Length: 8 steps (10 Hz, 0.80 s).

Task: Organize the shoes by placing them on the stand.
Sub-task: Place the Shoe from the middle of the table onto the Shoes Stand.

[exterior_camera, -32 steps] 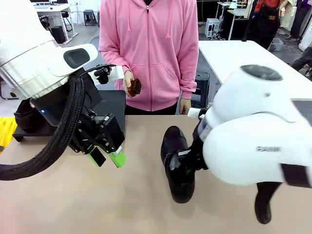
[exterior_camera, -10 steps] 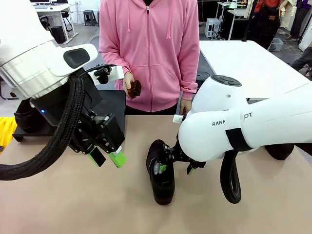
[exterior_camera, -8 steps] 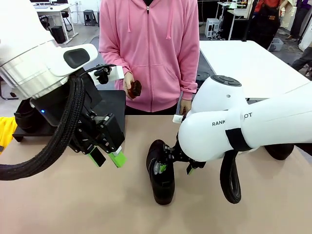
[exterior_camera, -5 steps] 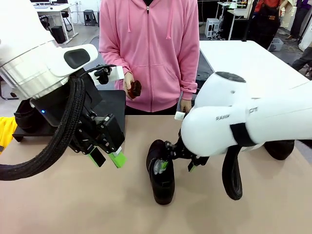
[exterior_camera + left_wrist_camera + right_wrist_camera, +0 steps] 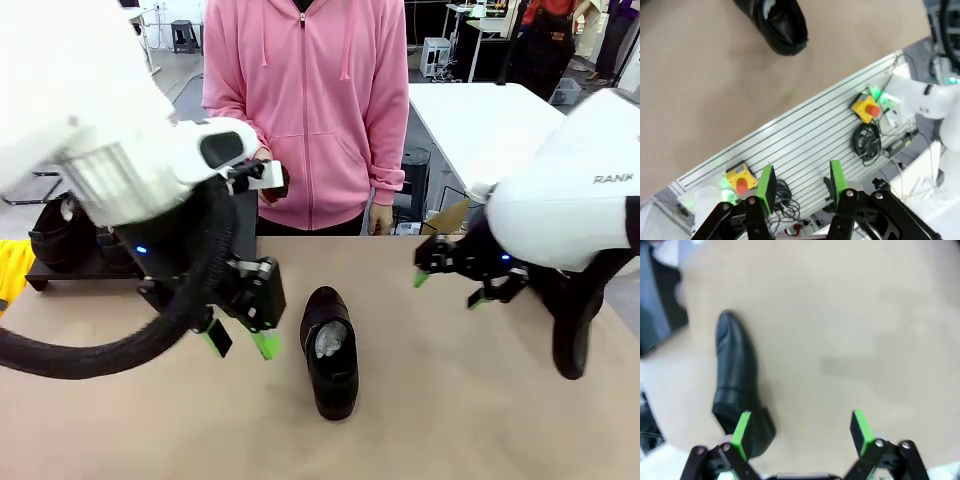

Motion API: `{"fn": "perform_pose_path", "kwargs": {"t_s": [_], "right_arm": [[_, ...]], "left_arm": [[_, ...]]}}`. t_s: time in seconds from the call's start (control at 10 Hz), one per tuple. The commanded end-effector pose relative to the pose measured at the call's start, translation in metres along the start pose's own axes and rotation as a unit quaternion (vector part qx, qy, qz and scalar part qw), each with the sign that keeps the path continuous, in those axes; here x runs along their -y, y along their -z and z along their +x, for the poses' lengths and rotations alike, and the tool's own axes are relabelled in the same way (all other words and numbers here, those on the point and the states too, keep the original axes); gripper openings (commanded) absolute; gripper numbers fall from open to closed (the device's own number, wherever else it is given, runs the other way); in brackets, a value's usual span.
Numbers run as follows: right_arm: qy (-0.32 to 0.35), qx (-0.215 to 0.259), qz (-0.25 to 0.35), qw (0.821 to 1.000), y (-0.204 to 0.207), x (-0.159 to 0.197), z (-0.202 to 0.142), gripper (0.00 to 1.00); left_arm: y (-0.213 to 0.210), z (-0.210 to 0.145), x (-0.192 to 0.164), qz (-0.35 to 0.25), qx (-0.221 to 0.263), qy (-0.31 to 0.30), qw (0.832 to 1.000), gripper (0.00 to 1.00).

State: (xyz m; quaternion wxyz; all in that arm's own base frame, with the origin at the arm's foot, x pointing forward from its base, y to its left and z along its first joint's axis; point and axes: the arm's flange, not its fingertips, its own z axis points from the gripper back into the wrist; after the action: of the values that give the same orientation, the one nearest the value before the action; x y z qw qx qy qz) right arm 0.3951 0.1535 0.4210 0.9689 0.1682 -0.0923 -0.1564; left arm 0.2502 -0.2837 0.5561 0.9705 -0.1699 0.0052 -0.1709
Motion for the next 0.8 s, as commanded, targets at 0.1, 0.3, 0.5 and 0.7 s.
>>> {"fn": "perform_pose_path", "kwargs": {"t_s": [0.1,0.3,0.5,0.7], "right_arm": [[0.074,-0.012,-0.003,0.997,0.015,0.032,0.021,1.00],[0.106,-0.018,-0.009,0.994,0.020,0.054,0.028,1.00],[0.137,-0.026,-0.003,0.990,0.023,0.076,0.036,1.00],[0.112,-0.022,-0.017,0.993,0.023,0.069,0.034,1.00]], "left_arm": [[0.030,0.051,0.036,0.017,0.032,-0.065,0.997,0.57],[0.055,0.088,0.061,0.041,0.052,-0.113,0.991,0.57],[0.077,0.111,0.069,0.048,0.026,-0.122,0.991,0.57],[0.062,0.083,0.055,0.027,0.053,-0.103,0.993,0.57]]}}
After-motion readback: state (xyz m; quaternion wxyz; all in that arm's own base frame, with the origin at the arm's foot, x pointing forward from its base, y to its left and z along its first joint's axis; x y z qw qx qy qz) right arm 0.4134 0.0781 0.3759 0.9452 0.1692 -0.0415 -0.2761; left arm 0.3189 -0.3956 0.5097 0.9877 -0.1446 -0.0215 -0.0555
